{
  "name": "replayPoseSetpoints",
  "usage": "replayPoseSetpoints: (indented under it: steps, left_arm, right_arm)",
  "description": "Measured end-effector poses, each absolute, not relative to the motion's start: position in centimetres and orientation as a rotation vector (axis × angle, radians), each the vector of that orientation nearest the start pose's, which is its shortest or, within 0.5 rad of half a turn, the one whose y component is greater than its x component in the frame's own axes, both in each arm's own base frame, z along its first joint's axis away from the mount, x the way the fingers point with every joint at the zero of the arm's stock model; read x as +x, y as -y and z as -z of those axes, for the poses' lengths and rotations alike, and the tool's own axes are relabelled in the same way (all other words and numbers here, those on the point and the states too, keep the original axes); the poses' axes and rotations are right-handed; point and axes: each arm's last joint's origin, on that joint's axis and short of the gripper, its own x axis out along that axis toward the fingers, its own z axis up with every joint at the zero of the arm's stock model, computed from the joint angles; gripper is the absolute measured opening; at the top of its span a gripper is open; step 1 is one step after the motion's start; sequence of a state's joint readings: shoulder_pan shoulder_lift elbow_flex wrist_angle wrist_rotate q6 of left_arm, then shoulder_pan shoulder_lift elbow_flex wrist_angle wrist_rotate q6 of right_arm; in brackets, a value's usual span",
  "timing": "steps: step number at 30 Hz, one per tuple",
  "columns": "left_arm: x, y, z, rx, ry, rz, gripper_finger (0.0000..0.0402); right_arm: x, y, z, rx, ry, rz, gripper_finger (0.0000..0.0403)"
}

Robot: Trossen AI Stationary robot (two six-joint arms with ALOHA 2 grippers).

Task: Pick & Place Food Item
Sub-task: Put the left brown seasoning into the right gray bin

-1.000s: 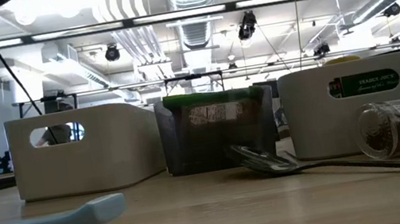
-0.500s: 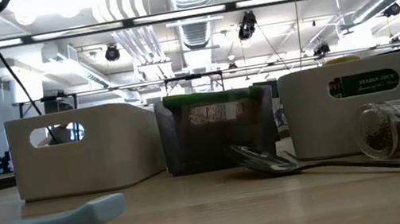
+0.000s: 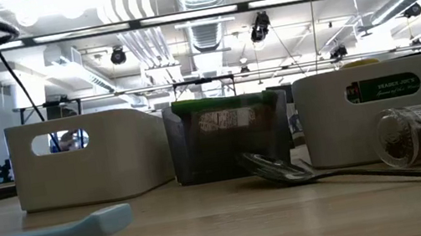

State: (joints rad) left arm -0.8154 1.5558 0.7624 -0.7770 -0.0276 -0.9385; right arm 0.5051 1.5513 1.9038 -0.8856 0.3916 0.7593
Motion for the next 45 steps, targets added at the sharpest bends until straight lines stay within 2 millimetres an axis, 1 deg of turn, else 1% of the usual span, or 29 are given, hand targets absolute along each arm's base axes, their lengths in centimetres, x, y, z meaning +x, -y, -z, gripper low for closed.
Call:
replayPoseSetpoints:
  steps: [3, 6, 9, 12, 13, 18, 22, 26, 29, 32, 34, 37, 39, 42, 45]
  left_arm:
    - [16.0, 16.8, -13.7, -0.064, -1.541, -0.105, 0.0322]
    - [16.0, 16.9, -13.7, -0.048, -1.530, -0.094, 0.0298]
    - [16.1, 16.9, -13.6, -0.052, -1.524, -0.085, 0.0254]
    - [16.1, 17.0, -13.7, -0.059, -1.526, -0.078, 0.0192]
    - [16.1, 17.0, -13.7, -0.064, -1.531, -0.077, 0.0177]
    - [16.0, 17.0, -14.2, -0.103, -1.533, -0.070, 0.0178]
    - [15.9, 16.8, -15.7, -0.196, -1.487, -0.061, 0.0178]
    - [15.5, 16.3, -18.0, -0.326, -1.411, -0.065, 0.0178]
    - [15.2, 15.7, -20.2, -0.462, -1.288, -0.094, 0.0178]
    - [15.4, 15.1, -23.0, -0.606, -1.051, -0.109, 0.0178]
    - [15.8, 14.7, -25.0, -0.676, -0.867, -0.107, 0.0178]
    - [16.8, 13.9, -27.9, -0.712, -0.655, -0.096, 0.0178]
    - [17.7, 13.4, -29.5, -0.708, -0.585, -0.079, 0.0178]
    - [19.1, 12.8, -31.4, -0.677, -0.544, -0.052, 0.0178]
    - [20.3, 12.4, -32.7, -0.626, -0.537, -0.017, 0.0178]
  right_arm:
    - [27.2, -14.0, -46.0, 0.511, -0.493, 0.071, 0.0312]
    - [27.2, -14.1, -46.0, 0.512, -0.493, 0.067, 0.0312]
    - [27.1, -14.1, -46.0, 0.512, -0.493, 0.066, 0.0312]
    - [27.1, -14.2, -46.0, 0.511, -0.494, 0.061, 0.0312]
    - [27.1, -14.2, -46.0, 0.510, -0.494, 0.061, 0.0312]
    - [27.0, -14.4, -46.1, 0.473, -0.495, 0.045, 0.0312]
    - [27.0, -14.5, -46.1, 0.426, -0.496, 0.023, 0.0312]
    - [27.0, -14.6, -46.1, 0.357, -0.495, 0.004, 0.0312]
    - [27.0, -14.6, -46.1, 0.371, -0.489, 0.008, 0.0312]
    - [27.3, -14.3, -46.4, 0.462, -0.430, 0.087, 0.0312]
    - [27.9, -14.1, -46.3, 0.522, -0.403, 0.130, 0.0312]
    - [29.3, -13.7, -45.7, 0.570, -0.430, 0.108, 0.0312]
    - [30.4, -13.4, -45.1, 0.613, -0.472, 0.063, 0.0312]
    - [31.9, -12.5, -44.4, 0.663, -0.537, -0.016, 0.0312]
    - [33.2, -11.1, -43.6, 0.716, -0.589, -0.042, 0.0312]
